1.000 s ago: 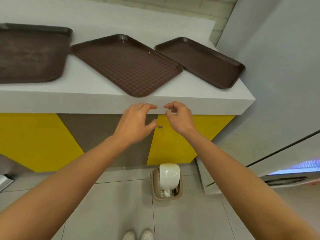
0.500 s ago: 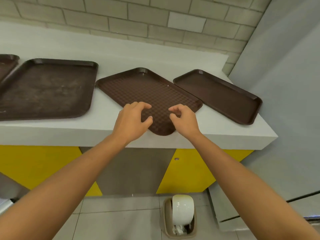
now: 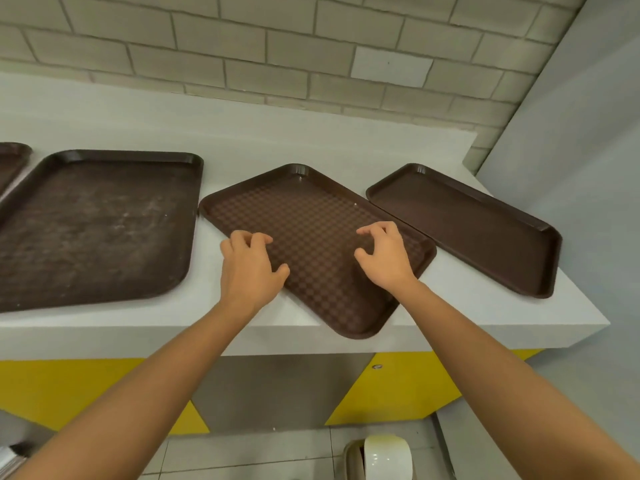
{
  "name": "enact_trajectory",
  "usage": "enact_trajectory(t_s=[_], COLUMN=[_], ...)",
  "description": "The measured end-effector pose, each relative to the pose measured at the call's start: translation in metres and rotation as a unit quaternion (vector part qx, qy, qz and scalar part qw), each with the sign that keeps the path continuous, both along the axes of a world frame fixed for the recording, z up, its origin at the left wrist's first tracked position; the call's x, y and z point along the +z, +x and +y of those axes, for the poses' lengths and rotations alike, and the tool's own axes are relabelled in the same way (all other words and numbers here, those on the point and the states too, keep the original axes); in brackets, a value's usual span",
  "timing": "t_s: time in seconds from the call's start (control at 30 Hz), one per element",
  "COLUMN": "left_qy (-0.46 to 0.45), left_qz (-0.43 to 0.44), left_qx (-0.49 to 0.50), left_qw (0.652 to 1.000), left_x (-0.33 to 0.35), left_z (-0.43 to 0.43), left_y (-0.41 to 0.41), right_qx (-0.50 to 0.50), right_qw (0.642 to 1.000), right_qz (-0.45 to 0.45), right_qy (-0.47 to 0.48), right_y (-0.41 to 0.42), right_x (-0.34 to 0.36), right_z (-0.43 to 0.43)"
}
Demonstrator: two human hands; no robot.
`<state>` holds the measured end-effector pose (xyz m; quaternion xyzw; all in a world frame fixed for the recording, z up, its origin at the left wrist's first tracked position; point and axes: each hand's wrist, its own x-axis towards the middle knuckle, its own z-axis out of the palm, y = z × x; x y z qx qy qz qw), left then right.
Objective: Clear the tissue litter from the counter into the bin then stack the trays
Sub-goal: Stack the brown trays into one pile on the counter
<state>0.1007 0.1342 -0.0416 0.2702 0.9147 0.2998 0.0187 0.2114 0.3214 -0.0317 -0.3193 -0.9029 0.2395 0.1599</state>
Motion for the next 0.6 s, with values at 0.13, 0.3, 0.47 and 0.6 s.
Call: enact_trajectory(t_s=[0.13,0.3,0.47,0.6], left_qy=[0.003,0.03,0.064,0.087], left_qz=[-0.084,-0.138,-0.159,-0.164], left_qx=[0.061,0.112,0.138,0.181], left_qw=[0.995,0.984,0.976,0.966], left_x=[-0.004,-0.008,-0.007,-0.008], left_z=[0.012,0.028,0.042,0.05], left_y=[-0.012,-0.025,-0.03,-0.033], right_qx=[-0.021,-0.046,-0.075,-0.094], right_qw=[0.998,0.996,0.988,0.987], right_qz=[-0.054,-0.071,-0.134,-0.13], right_qy=[0.016,0.003,0.013,0.031], right_y=[-0.01,-0.019,-0.022,-0.024], right_x=[-0.004,-0.003,-0.008,-0.011], right_z=[0.03,0.062,0.085,0.094])
